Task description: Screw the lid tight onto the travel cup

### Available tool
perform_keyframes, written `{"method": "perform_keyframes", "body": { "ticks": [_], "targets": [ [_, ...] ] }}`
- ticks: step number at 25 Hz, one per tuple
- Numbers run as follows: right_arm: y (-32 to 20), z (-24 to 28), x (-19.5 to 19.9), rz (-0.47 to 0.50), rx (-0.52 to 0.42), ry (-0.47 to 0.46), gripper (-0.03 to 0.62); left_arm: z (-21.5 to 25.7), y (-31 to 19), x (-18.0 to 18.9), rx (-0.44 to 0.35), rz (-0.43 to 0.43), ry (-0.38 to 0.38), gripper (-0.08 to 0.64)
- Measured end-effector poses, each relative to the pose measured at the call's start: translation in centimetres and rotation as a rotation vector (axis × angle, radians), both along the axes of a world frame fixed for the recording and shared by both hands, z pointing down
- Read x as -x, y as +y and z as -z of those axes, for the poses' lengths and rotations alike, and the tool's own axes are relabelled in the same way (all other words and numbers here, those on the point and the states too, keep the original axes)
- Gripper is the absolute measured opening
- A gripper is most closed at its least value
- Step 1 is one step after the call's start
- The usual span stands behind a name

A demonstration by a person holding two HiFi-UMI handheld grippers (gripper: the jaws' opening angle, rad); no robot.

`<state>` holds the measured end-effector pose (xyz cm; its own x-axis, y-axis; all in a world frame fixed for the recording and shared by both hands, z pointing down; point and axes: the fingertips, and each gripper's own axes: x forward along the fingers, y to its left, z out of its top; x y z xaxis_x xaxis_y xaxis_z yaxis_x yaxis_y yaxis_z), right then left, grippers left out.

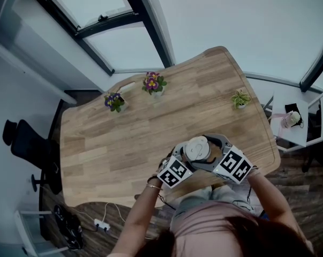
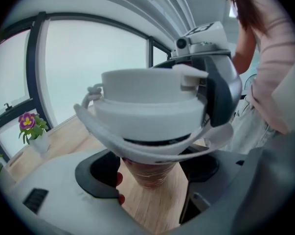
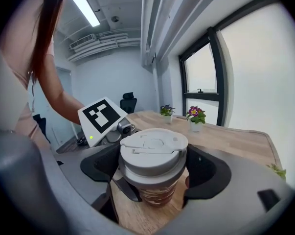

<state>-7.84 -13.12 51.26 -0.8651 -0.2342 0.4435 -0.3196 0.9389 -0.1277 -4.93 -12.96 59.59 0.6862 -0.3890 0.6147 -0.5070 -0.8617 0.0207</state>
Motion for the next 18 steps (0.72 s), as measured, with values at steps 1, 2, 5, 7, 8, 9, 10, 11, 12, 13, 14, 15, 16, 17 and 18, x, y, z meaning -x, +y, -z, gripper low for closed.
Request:
{"method": "perform_keyframes", "body": {
  "ticks": [1,2,5,7,8,9,10,11,12,13,14,15,16,17,18],
  "targets": [
    [-0.1,0.1,-0.1,-0.021,-0.006,-0.006,0.383,0.0,-0.1,0.0,-0.003,0.009,-0.005,0.362],
    [-0.2,0.1,-0.2,-0.044,-0.012,-0.010,0.383,-0.1,-0.2,0.0,-0.003,0.017,-0.010,0.362],
    [-0.5,0.1,-0.5,-0.094,-0.023,-0.012,0.385,-0.6,-0.4,0.1,0.008,0.034,-0.028,0.362],
    [-0.7,0.0,-0.7,-0.114,-0.025,-0.011,0.385,-0.4,-0.7,-0.1,0.002,0.058,-0.020,0.362],
    [-0.8,0.0,-0.7,-0.122,-0.026,-0.011,0.385,-0.3,-0.8,-0.1,-0.002,0.074,-0.014,0.362],
    [-0.8,0.0,-0.8,-0.129,-0.028,-0.012,0.385,-0.2,-1.0,-0.1,-0.004,0.089,-0.009,0.362],
    [-0.9,0.1,-0.9,-0.135,-0.029,-0.013,0.385,-0.1,-1.1,-0.1,-0.006,0.102,-0.006,0.362],
    [-0.9,0.1,-0.9,-0.140,-0.030,-0.015,0.385,-0.1,-1.1,-0.1,-0.007,0.110,-0.003,0.362],
    [-0.9,0.1,-0.9,-0.145,-0.030,-0.017,0.385,-0.1,-1.2,-0.1,-0.007,0.114,-0.001,0.362],
    [-1.0,0.1,-1.0,-0.149,-0.030,-0.021,0.385,-0.1,-1.2,-0.1,-0.007,0.117,0.001,0.362],
    [-1.0,0.1,-1.0,-0.153,-0.030,-0.024,0.385,-0.1,-1.2,-0.1,-0.006,0.119,0.004,0.362],
    [-1.0,0.0,-1.1,-0.156,-0.030,-0.026,0.385,-0.1,-1.2,-0.1,-0.006,0.124,0.006,0.362],
    [-1.0,0.0,-1.1,-0.161,-0.030,-0.026,0.384,0.0,-1.3,-0.1,-0.005,0.132,0.007,0.362],
    [-1.1,0.0,-1.2,-0.165,-0.030,-0.025,0.385,0.0,-1.4,-0.1,-0.003,0.145,0.009,0.362],
    [-1.1,0.0,-1.3,-0.171,-0.028,-0.024,0.383,0.0,-1.4,-0.1,-0.002,0.160,0.010,0.362]
  ]
}}
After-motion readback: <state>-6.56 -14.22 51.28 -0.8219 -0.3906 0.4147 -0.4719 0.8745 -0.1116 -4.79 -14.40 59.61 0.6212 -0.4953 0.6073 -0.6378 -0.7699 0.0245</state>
